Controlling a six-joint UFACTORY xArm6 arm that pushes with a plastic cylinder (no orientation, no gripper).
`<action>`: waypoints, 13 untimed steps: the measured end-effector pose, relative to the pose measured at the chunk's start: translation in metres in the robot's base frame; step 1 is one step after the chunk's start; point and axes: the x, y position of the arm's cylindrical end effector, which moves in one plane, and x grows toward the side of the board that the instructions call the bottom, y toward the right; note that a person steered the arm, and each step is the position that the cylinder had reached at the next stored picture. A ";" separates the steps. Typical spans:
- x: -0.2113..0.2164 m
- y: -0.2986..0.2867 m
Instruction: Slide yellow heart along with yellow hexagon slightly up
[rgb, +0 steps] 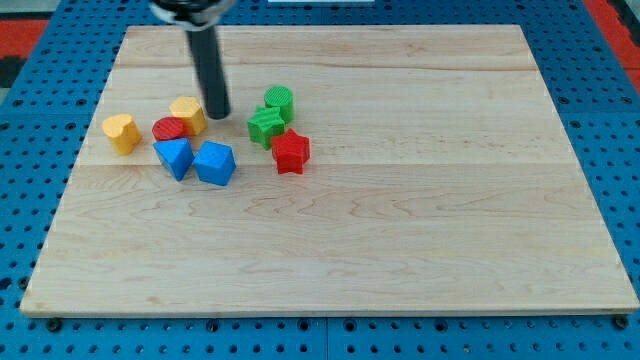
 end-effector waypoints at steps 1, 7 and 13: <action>0.003 -0.041; 0.089 -0.152; 0.089 -0.099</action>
